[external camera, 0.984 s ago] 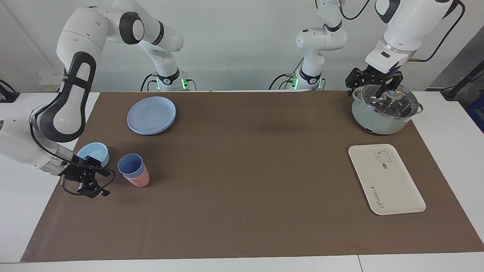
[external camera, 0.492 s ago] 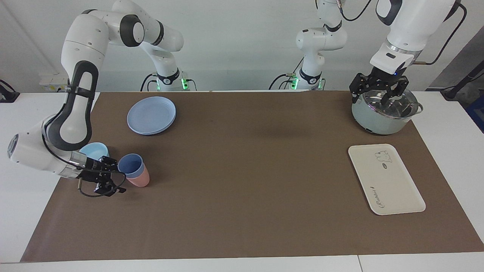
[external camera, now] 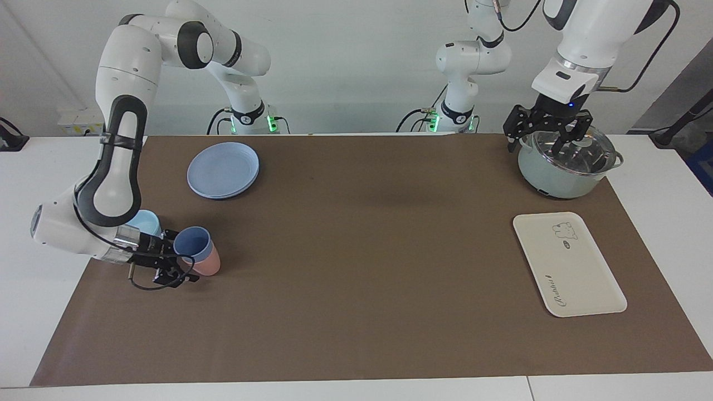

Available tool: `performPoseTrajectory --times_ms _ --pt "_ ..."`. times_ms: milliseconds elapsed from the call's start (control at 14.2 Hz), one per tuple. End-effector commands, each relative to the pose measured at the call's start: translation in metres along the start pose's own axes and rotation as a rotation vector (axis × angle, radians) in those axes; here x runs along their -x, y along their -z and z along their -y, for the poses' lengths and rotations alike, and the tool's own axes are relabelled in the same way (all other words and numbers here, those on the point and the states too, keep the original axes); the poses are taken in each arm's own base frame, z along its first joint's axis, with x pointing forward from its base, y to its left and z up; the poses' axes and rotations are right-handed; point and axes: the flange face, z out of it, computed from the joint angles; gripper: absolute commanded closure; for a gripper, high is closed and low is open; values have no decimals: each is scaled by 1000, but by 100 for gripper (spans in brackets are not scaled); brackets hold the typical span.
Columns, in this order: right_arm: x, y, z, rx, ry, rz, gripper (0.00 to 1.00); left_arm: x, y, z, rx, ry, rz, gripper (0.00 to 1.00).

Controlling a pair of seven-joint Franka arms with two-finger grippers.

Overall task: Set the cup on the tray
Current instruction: 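Move the right gripper to the pink cup and grasp it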

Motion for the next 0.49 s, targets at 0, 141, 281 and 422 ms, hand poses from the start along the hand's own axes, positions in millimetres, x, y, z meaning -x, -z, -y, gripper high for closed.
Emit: performPoseTrajectory --times_ms 0,141,281,422 --pt "10 -3 -10 -37 -39 47 7 -2 2 -33 34 125 -15 0" --pt "13 -10 -15 -47 -53 80 7 -1 1 -45 76 218 -11 0" --pt "20 -12 -19 -67 -40 144 37 3 -5 -65 88 285 -20 0" --pt "24 -12 -23 -70 -50 209 100 5 -5 -75 121 348 -22 0"
